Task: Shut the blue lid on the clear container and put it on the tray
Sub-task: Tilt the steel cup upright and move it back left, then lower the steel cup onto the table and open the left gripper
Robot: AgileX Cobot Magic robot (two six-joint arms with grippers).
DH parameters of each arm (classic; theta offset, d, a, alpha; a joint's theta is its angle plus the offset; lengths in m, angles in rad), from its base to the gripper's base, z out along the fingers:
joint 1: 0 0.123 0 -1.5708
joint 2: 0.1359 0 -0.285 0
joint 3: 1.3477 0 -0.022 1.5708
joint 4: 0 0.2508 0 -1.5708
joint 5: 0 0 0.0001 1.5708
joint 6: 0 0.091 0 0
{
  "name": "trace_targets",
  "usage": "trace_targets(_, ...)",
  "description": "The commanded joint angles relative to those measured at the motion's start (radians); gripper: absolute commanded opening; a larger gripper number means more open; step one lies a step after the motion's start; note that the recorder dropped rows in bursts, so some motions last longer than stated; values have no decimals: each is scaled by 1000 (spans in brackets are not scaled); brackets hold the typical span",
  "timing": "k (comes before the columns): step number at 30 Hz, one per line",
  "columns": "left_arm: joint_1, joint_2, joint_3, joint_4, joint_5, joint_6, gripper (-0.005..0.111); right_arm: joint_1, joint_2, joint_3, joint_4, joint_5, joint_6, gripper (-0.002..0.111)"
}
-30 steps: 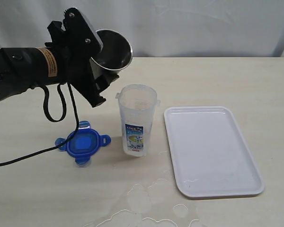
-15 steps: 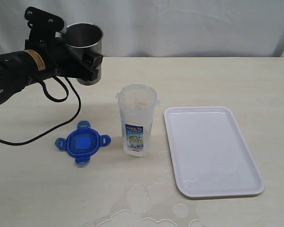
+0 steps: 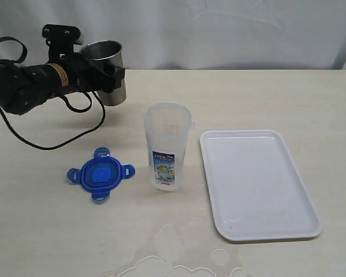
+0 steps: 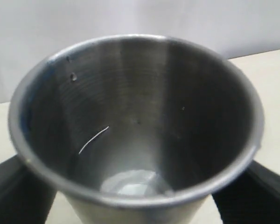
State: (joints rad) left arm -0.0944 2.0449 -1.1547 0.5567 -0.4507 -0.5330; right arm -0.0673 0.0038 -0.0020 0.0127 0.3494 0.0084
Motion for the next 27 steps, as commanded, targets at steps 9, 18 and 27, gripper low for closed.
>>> trace_targets(9, 1, 189, -119, 31, -123, 54, 0, 1, -4, 2, 3, -4, -8, 4)
trace_targets(18, 1, 244, -119, 31, -221, 164, 15, 1, -4, 2, 3, -4, -8, 4)
trace_targets(27, 1, 244, -119, 25, -221, 165, 77, 1, -4, 2, 3, -4, -8, 4)
